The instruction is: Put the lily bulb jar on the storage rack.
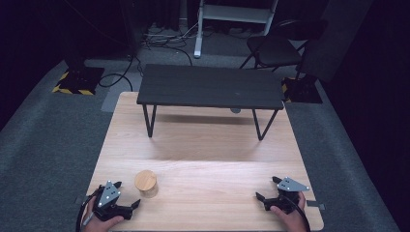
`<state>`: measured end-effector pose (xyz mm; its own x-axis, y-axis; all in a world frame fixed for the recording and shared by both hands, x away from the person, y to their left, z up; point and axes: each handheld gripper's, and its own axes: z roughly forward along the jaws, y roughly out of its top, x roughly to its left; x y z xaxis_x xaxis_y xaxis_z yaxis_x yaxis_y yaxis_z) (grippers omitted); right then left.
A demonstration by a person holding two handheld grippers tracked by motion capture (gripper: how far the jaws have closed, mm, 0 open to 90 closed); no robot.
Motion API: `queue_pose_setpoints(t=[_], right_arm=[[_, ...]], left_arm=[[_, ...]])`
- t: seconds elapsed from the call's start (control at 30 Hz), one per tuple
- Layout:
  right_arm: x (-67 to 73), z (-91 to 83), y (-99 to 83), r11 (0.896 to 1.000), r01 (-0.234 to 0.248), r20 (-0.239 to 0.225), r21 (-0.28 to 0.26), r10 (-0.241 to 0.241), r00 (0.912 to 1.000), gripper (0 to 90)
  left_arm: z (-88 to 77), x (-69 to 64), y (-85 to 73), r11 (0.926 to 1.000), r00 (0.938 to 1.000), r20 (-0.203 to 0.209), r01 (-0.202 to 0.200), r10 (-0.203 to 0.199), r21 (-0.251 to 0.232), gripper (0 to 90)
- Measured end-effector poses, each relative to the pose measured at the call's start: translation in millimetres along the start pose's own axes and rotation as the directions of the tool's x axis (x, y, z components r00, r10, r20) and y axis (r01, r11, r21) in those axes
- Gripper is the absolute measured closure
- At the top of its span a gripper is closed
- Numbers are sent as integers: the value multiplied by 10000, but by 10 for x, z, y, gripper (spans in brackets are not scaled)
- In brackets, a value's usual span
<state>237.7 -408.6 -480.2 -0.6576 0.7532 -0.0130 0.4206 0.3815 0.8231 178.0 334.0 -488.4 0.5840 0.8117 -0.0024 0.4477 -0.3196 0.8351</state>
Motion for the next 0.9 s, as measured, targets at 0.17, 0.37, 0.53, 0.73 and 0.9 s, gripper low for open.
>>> queue_pose_setpoints(t=[0.17, 0.37, 0.53, 0.73, 0.9], right_arm=[[1, 0, 1, 10000, 19, 3, 6, -19, 10000, 0], [2, 0, 1, 10000, 27, 8, 9, -27, 10000, 0], [1, 0, 2, 10000, 22, 5, 11, -22, 10000, 0], [1, 0, 2, 10000, 27, -1, 11, -27, 10000, 0], [-3, 0, 2, 10000, 41, -29, 12, -41, 10000, 0]], left_arm=[[0, 0, 1, 10000, 10000, -4, -22, 22, 2, 5], [2, 1, 4, 10000, 10000, -1, -5, 5, 5, 5], [5, -7, 19, 9998, 9997, -159, -194, 194, 9, 6], [-18, 0, 100, 9991, 9992, 33, -394, 393, 139, 13], [16, -68, 279, 9963, 9961, 192, -863, 862, 9, 12]])
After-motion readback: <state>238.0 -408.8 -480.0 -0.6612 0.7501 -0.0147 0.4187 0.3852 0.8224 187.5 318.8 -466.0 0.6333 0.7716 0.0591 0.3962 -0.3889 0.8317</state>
